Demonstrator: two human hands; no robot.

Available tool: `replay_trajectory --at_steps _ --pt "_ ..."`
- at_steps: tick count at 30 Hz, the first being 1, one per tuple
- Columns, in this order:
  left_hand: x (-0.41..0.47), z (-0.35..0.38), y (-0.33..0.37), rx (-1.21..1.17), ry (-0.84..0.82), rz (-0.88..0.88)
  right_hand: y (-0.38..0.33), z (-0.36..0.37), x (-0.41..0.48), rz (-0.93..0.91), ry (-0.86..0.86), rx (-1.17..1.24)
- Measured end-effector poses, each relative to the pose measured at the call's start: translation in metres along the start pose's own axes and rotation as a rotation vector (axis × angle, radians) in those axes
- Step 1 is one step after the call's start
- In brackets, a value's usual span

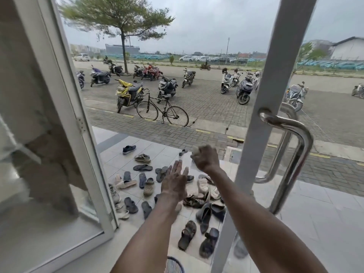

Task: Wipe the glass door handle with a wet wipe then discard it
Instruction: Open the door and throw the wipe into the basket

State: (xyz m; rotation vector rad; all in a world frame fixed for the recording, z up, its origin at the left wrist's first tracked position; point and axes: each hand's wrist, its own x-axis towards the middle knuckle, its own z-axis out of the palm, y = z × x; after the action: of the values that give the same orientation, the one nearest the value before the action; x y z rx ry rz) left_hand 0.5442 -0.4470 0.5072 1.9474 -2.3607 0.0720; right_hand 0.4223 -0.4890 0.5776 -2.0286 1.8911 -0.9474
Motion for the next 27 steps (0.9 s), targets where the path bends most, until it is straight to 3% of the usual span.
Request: replay_trajectory --at_steps 3,8,20,27 --pt "-0.012 0.059 -0.019 -0.019 -0.089 -0.068 0.039 0.076 -0.022 0.138 -0.189 0.097" --pt "-0.030 0.193 -0.038 -0.051 -0.146 -0.145 0.105 0.206 -0.065 0.267 -0.271 0.180" --pt "-0.086 0.637 -0.072 -0.184 -0.387 -0.292 0.343 0.614 -0.227 0.380 -0.524 0.109" --pt "-0.092 0.776 -0.084 -0.181 -0.390 -0.264 0.409 0.731 -0.279 0.382 -0.498 0.131"
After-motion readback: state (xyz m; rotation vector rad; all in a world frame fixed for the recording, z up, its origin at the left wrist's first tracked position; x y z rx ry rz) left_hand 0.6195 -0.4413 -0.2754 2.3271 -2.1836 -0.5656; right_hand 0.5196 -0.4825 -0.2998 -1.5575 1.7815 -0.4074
